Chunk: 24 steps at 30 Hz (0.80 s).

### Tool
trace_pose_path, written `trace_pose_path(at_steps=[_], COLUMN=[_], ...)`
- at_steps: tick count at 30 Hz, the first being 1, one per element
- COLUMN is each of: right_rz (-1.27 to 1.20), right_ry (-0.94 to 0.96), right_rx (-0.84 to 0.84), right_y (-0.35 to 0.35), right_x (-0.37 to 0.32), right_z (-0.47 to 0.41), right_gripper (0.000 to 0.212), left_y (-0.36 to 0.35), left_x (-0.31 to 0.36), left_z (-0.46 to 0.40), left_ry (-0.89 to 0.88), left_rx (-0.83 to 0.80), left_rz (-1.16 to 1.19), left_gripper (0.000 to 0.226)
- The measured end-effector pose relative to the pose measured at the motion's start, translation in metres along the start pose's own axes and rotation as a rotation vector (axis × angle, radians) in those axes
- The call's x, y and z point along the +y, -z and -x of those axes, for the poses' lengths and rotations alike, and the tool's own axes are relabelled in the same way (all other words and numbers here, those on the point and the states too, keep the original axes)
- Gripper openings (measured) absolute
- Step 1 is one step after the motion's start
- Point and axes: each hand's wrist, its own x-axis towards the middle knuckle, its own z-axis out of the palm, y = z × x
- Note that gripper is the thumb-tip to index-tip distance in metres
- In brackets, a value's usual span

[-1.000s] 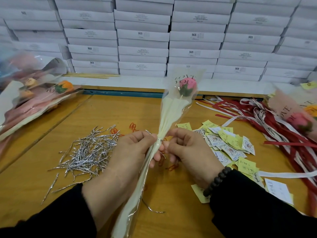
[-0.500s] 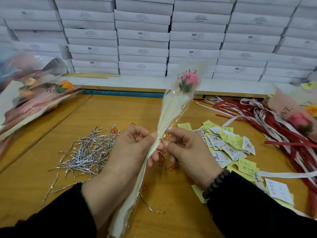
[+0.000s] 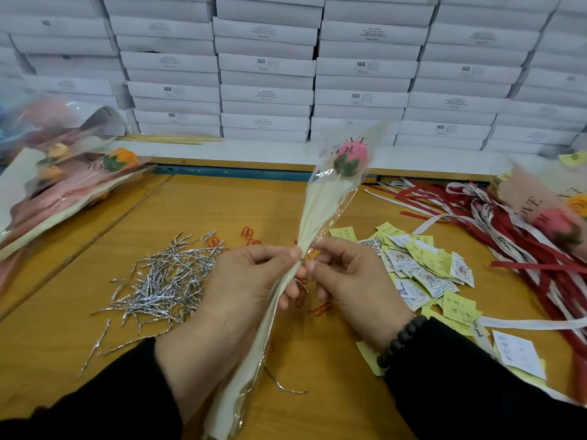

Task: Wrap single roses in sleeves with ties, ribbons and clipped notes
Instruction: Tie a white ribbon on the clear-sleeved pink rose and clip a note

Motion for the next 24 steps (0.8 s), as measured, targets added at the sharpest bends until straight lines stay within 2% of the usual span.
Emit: trace_pose_path(at_steps=[8,10,17,21,24], right_rz=[0.030,0.021,-0.200,-0.274,-0.434], right_ry=[0.026,0.010,-0.109,-0.133,-0.206], right_rx=[0.023,0.014,-0.004,0.033,0.035], right_y=[-0.0036,-0.0040,-0.0015,-0.0017,-0.0019], right_x=[-0.0016,-0.0013,0.0006,0.0018,0.0006], right_z=[0.0011,0.0014,0.0006,0.0006,0.0001], right_gripper=[0.029,0.022,0.005,0.010,0.018], left_y=[-0.0015,-0.0020,-0.0034,-0.0039,-0.0037], left_x=[0.0013,0.0023,0.0027,0.0013,0.0006], left_z=[0.0022,0.0019,0.0027,0.0030,0.0037], left_ry=[0.007,0.012,0.027,0.019,0.002], left_rx=[-0.023,-0.021,-0.023,-0.061,-0.076], left_rz=[-0.069,-0.055,0.015,0.018,0.007], left_gripper=[0.028,0.028,0.029,0.031,0.032])
